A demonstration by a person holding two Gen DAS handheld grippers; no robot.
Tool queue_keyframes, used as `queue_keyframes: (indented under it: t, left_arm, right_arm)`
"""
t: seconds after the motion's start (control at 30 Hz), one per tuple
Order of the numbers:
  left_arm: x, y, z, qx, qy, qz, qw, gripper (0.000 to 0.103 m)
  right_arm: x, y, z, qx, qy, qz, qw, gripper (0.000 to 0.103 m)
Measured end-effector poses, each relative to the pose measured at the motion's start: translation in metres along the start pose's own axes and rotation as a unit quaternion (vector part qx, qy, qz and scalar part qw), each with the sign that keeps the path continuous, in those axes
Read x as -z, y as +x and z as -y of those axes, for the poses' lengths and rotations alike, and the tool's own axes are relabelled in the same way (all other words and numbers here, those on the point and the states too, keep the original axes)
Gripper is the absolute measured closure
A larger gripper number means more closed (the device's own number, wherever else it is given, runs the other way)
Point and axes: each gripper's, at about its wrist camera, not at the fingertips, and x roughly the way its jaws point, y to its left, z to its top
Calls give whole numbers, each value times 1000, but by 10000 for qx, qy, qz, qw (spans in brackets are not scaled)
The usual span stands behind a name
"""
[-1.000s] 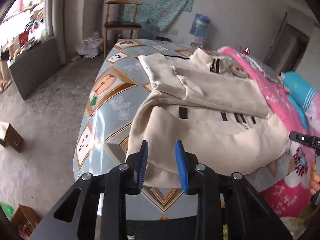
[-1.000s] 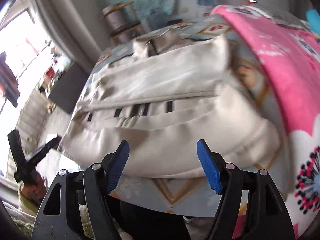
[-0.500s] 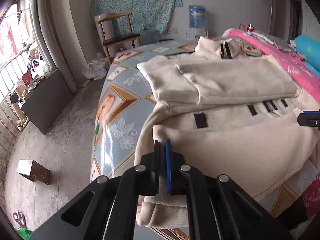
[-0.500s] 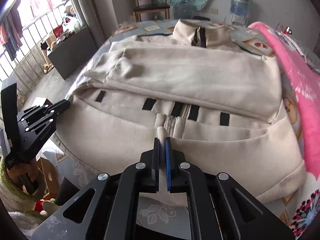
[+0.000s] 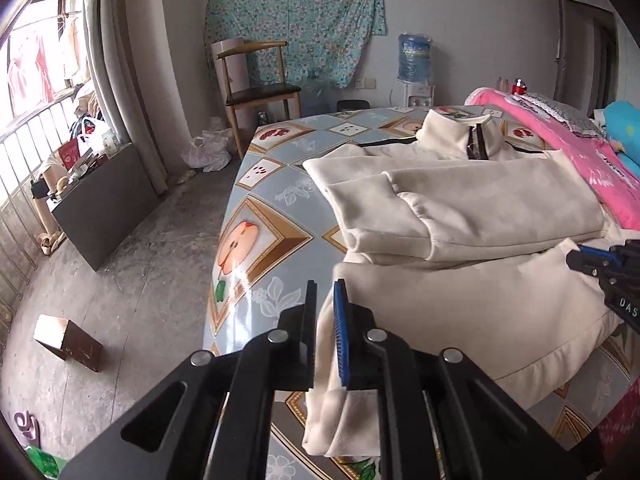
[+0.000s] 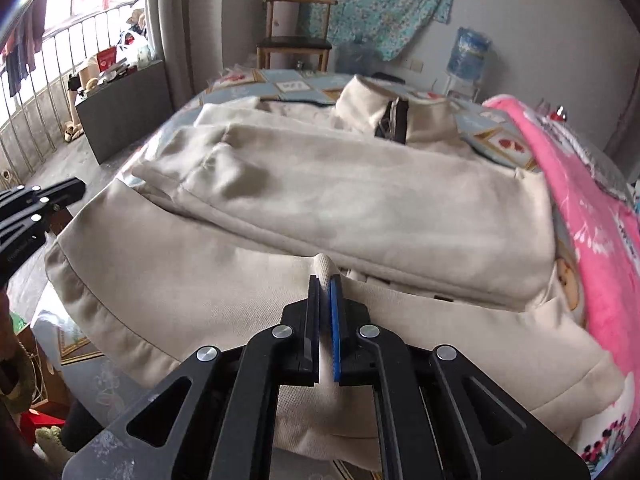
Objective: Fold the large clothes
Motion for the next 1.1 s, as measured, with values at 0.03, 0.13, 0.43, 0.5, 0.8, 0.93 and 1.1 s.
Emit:
queue_keyframes:
  t: [0.03,0.13,0.43,0.5,0.8,0.93,1.1]
  left_arm:
    - [0,-1,-2,-65,-23,0,10000,88]
    - [-2,-14,-12,101,-242,136,9996,86]
    - [-1,-11,52,1600,398,-207,9861,86]
    - [1,-5,70,1565,710,-243,9848,86]
    - [-6,17,103,1659,1039,-333,9801,86]
    - [-10,26,117,1828,1164,-424,9753,86]
    - [-3,39,129,1619,1323,-533,9765,86]
  right_arm:
    - [3,8,2,-53,31,-132,9999,99]
    - [3,4,3,-89,60,-87,9999,99]
    - [-5,4,8,-205,410,334,9984,99]
    - [-6,1,9,-202,468,452,9977,99]
    - [-11,26,7,-72,440,516,9977,98]
    - [-13,29,10,-155,491,419,9978,97]
    - [-15,24,27,-589,711,45,9957,80]
